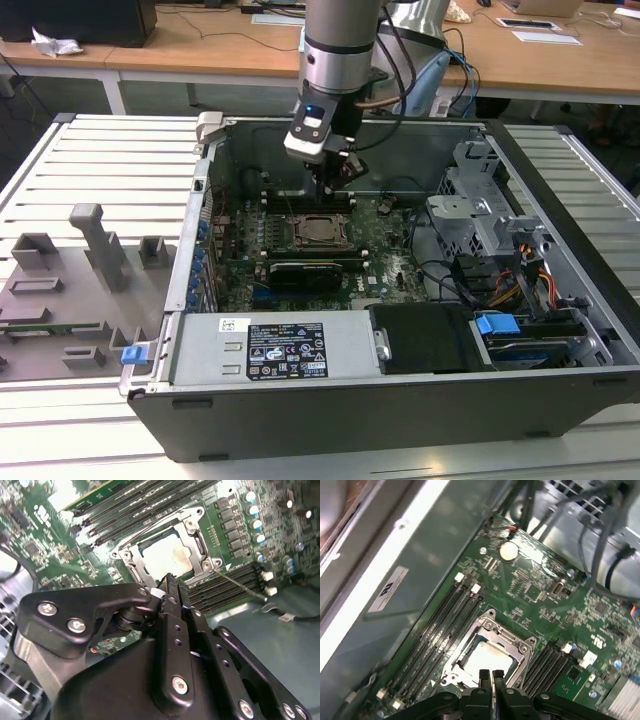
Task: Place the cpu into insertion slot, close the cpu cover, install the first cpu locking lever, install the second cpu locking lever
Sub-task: 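Install the first cpu locking lever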
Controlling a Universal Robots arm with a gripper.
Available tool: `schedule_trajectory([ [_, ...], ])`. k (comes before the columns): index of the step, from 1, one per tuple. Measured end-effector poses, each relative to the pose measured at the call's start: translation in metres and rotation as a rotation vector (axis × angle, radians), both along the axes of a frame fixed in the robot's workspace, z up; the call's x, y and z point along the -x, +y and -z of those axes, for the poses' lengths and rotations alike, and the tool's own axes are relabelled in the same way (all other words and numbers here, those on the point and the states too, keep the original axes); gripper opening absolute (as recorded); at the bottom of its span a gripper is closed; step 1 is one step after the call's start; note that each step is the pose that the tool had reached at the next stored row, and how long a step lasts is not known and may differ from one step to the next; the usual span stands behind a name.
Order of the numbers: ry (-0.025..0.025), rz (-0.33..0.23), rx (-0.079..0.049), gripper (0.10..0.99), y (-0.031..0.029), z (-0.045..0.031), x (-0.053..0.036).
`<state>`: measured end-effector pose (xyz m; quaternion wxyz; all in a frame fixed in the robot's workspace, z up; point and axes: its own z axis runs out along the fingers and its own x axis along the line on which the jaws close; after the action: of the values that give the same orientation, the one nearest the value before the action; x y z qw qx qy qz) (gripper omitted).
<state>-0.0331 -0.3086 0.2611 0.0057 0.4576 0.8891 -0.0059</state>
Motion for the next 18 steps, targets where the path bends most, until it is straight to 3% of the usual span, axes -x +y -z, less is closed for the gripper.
schedule_trajectory([
  [7,0.0,-0.165,0.0,0.165,0.0,0.0003,0.0],
  [9,0.0,-0.241,0.0,0.165,0.0,0.0006,0.0],
  [18,0.0001,-0.432,0.0,0.165,0.0,0.0013,0.0],
])
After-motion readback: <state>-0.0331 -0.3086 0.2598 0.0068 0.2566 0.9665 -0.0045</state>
